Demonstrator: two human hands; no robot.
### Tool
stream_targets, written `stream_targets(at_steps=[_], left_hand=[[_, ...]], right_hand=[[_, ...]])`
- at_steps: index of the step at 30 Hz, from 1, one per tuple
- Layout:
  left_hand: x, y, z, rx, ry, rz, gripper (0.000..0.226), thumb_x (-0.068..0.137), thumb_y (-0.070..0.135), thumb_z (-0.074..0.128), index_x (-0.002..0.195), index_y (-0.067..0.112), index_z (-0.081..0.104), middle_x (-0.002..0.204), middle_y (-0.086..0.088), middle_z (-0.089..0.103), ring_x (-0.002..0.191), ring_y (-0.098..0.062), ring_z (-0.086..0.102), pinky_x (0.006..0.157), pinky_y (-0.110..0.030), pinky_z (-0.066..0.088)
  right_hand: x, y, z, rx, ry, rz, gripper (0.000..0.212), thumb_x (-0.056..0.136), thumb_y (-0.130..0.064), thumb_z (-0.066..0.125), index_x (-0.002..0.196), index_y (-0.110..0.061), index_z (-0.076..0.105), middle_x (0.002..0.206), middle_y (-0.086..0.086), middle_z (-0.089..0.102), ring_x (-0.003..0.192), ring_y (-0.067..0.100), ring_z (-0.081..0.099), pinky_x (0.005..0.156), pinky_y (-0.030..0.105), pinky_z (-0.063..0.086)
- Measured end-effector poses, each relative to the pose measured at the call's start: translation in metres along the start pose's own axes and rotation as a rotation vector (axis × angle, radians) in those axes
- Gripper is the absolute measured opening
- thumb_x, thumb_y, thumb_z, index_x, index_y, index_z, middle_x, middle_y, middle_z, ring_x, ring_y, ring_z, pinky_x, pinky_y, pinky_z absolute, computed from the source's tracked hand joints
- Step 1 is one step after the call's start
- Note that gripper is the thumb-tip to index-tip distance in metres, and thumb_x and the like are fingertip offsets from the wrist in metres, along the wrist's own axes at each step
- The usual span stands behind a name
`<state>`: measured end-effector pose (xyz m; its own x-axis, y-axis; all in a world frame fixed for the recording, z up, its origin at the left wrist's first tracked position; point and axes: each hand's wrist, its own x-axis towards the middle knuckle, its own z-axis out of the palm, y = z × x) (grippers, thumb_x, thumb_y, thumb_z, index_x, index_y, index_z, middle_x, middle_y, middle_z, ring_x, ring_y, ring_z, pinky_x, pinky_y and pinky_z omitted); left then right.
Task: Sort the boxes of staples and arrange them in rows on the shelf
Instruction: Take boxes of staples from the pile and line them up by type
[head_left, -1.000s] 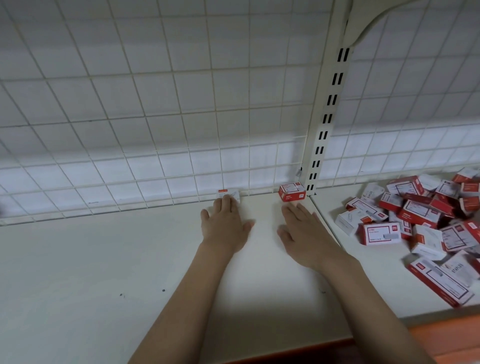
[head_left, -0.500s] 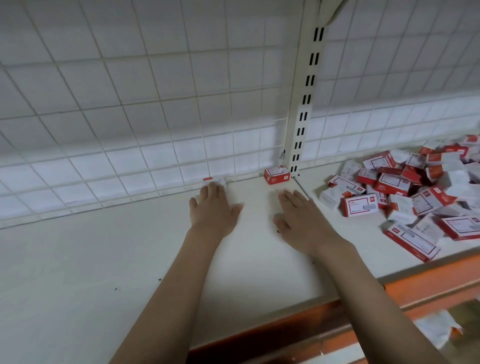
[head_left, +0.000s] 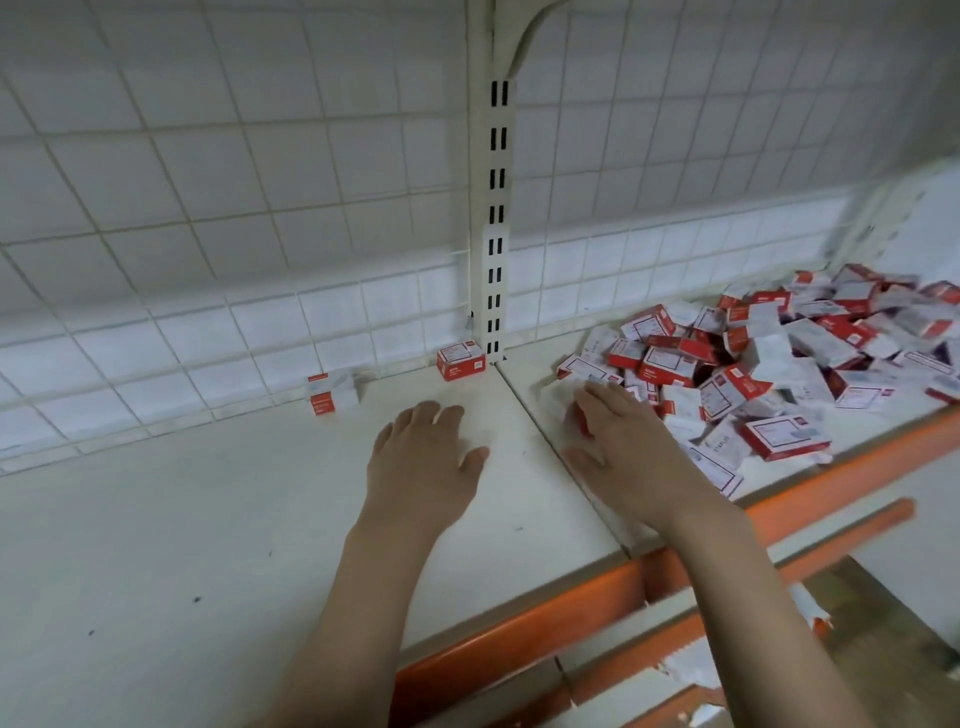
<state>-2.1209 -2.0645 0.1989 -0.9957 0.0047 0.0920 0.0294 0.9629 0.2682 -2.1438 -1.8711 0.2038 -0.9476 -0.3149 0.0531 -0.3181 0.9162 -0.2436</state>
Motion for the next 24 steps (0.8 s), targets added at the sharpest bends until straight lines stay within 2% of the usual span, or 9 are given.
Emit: stream_targets(at_steps=[4, 7, 10, 14, 19, 24], left_hand=[[-0.003, 0.032, 0.008, -0.031, 0.025, 0.039, 0.056, 0.095, 0.044, 0.04, 0.144, 0.022, 0.028, 0.148, 0.001, 0.029, 0.136, -0.017, 0.025, 0.11, -0.03, 0.022], [-0.006, 0.047, 0.013, -0.052, 0.05, 0.051, 0.056, 0.094, 0.044, 0.041, 0.144, 0.022, 0.028, 0.148, 0.001, 0.03, 0.136, -0.017, 0.026, 0.109, -0.029, 0.023], [-0.009, 0.053, 0.016, -0.059, 0.058, 0.039, 0.057, 0.094, 0.045, 0.042, 0.145, 0.023, 0.028, 0.149, 0.001, 0.029, 0.137, -0.017, 0.025, 0.11, -0.03, 0.023], [-0.015, 0.051, 0.016, -0.044, 0.059, -0.012, 0.059, 0.093, 0.045, 0.043, 0.145, 0.022, 0.027, 0.15, 0.0, 0.029, 0.137, -0.017, 0.025, 0.111, -0.031, 0.024], [-0.015, 0.05, 0.013, -0.044, 0.085, -0.062, 0.061, 0.093, 0.042, 0.046, 0.145, 0.018, 0.027, 0.147, -0.001, 0.033, 0.135, -0.019, 0.029, 0.11, -0.032, 0.027], [-0.011, 0.051, 0.013, -0.074, 0.106, -0.084, 0.066, 0.092, 0.042, 0.048, 0.146, 0.013, 0.023, 0.147, -0.002, 0.033, 0.135, -0.017, 0.028, 0.109, -0.026, 0.023]], right_hand=[[-0.012, 0.034, -0.01, -0.015, 0.01, 0.004, 0.066, 0.094, -0.03, 0.048, 0.149, -0.014, 0.014, 0.156, 0.004, 0.014, 0.143, 0.019, 0.009, 0.115, 0.03, 0.006], [-0.016, 0.052, -0.013, 0.048, 0.023, 0.007, 0.064, 0.092, -0.023, 0.051, 0.147, -0.013, 0.019, 0.152, 0.004, 0.023, 0.139, 0.021, 0.018, 0.11, 0.024, 0.016], [-0.009, 0.064, -0.01, 0.062, 0.023, -0.025, 0.063, 0.09, -0.017, 0.052, 0.146, -0.013, 0.023, 0.147, 0.005, 0.031, 0.134, 0.024, 0.025, 0.107, 0.026, 0.023], [0.016, 0.073, -0.007, 0.021, 0.028, -0.089, 0.064, 0.085, -0.01, 0.05, 0.145, -0.015, 0.028, 0.147, 0.005, 0.031, 0.135, 0.022, 0.025, 0.108, 0.026, 0.022], [0.042, 0.079, -0.007, -0.028, -0.049, -0.105, 0.062, 0.084, -0.013, 0.056, 0.142, -0.013, 0.032, 0.147, 0.006, 0.033, 0.135, 0.024, 0.028, 0.109, 0.032, 0.026], [0.052, 0.083, -0.016, -0.02, -0.132, -0.146, 0.046, 0.084, -0.022, 0.062, 0.127, -0.013, 0.051, 0.126, 0.005, 0.054, 0.12, 0.023, 0.045, 0.096, 0.035, 0.041]])
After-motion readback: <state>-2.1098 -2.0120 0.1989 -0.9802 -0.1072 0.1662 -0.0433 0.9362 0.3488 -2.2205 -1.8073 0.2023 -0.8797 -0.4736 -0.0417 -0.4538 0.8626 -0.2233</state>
